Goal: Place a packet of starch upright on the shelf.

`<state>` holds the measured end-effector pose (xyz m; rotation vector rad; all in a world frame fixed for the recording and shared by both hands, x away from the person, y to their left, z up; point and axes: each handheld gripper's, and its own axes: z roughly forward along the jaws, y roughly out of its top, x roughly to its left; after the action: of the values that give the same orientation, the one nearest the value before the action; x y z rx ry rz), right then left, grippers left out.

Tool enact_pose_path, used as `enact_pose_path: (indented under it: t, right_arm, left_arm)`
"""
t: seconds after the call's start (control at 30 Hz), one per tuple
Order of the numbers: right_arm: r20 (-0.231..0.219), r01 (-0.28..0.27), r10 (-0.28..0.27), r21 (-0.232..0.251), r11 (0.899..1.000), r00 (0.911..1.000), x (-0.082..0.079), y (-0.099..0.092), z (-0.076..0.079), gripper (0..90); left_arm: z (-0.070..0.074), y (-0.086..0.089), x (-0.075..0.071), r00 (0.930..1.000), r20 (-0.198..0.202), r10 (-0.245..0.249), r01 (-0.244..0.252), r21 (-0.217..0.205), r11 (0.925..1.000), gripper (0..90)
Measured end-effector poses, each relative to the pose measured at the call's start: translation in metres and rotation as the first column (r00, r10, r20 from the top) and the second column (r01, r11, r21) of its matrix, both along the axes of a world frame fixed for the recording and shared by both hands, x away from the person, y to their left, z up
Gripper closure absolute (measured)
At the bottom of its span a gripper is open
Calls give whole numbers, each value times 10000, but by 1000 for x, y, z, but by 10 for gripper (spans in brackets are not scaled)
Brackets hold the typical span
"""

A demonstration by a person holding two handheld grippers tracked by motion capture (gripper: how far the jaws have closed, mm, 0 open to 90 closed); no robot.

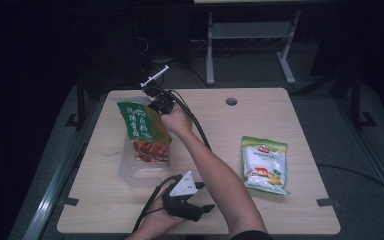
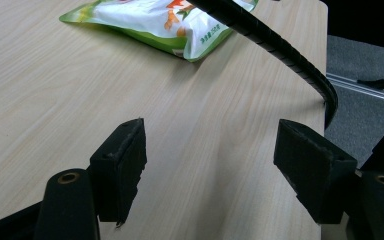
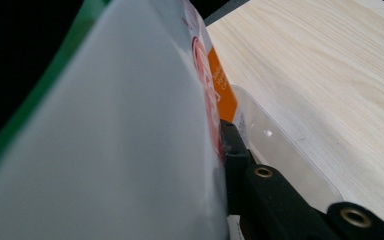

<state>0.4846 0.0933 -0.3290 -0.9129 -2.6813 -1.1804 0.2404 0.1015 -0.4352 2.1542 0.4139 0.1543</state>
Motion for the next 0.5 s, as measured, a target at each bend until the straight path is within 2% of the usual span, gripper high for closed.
enact_pose_path:
  t: [0.17,0.3,0.37,0.47,0.5]
  right_arm:
    - [71,28,-29,57,10000,10000,-2,4,-6,900]
    - [-113,169,-167,247,9996,9998,0,4,-14,897]
    - [-1,74,-74,-33,10000,10000,-1,6,-12,889]
    - [360,-145,178,-903,9958,9992,-3,9,-8,808]
    - [331,-260,298,-1097,9936,9990,-4,9,-8,795]
  left_arm:
    - [1,1,0,10000,-38,27,-27,-31,10000,286]
    - [1,1,0,10000,-11,70,-70,-45,10000,286]
    - [1,2,-1,10000,-6,57,-57,-28,10000,286]
    - [1,2,-1,10000,-76,51,-52,-65,10000,286]
    - [1,1,-1,10000,-75,54,-54,-66,10000,286]
